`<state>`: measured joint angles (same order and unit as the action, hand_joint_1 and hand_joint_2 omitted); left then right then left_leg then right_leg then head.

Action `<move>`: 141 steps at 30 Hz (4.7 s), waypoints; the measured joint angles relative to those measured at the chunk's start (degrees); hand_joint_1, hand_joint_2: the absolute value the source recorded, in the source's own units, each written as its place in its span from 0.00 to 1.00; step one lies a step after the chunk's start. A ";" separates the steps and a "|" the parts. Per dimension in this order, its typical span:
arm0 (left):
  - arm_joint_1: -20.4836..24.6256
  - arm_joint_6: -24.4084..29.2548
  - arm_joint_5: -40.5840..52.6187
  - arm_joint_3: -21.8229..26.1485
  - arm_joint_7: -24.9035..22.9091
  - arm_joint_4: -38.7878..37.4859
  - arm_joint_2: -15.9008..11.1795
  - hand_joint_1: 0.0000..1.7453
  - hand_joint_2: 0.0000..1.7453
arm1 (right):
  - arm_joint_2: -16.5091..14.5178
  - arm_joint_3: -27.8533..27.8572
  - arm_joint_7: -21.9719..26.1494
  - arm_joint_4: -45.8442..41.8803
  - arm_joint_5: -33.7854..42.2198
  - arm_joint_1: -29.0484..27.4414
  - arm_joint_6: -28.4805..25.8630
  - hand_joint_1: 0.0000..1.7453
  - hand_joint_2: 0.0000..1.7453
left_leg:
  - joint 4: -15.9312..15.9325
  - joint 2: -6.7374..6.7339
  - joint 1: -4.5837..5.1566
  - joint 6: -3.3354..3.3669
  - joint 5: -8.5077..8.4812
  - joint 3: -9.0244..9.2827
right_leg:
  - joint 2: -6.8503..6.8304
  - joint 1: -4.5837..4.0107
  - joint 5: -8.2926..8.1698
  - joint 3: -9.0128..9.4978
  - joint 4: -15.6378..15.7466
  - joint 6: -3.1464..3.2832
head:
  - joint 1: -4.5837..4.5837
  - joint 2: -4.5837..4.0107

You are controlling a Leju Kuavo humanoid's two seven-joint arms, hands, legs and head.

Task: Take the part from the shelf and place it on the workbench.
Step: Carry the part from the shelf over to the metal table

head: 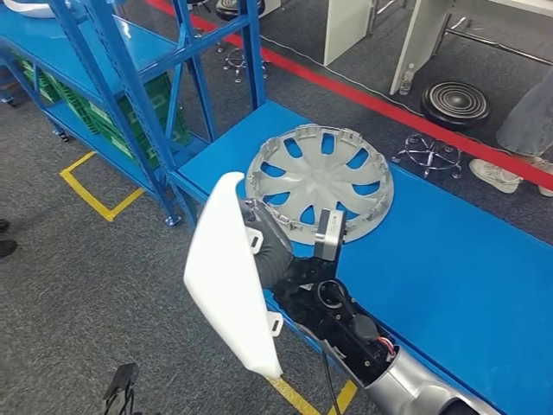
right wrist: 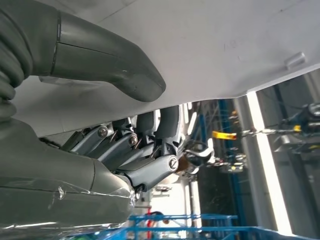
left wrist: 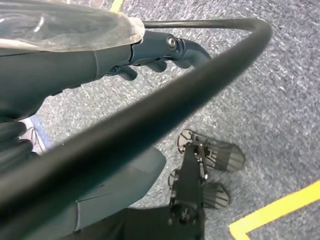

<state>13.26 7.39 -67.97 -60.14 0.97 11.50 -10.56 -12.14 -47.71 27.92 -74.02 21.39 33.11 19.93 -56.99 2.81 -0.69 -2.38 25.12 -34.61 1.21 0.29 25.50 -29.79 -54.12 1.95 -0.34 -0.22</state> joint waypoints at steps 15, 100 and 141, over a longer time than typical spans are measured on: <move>1.37 -0.67 2.41 -0.56 -1.96 0.00 0.96 0.00 1.00 | 0.04 0.54 -1.13 -1.22 -0.30 -0.83 -3.46 1.00 1.00 | 3.59 -4.11 -0.34 1.17 -2.01 1.95 | -3.54 -0.25 2.98 -0.96 -2.99 -2.34 | 1.65 0.00; -1.77 -2.28 4.96 -2.59 0.83 -0.06 4.50 0.00 1.00 | 4.62 5.00 -4.03 -6.88 -1.39 -5.35 -3.67 1.00 1.00 | -2.10 -4.21 -0.86 -1.74 -0.56 -0.72 | -3.96 0.43 0.01 -0.01 -0.02 -1.07 | 2.09 0.00; -1.87 -3.79 5.05 -2.63 3.22 -0.07 4.25 0.00 1.00 | 4.67 4.96 -3.71 -7.60 0.14 -5.28 -3.40 1.00 1.00 | 3.32 -2.23 -0.06 2.44 -2.51 1.52 | -1.53 0.24 9.01 -6.82 -16.59 -3.35 | -0.03 0.00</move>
<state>11.39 3.60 -62.91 -62.77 4.19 11.43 -6.31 -7.47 -42.75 24.21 -81.62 21.52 27.83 16.53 -53.67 0.58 -0.75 0.06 22.61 -33.09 -0.31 0.53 34.52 -36.61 -70.71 -1.41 -0.37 -0.22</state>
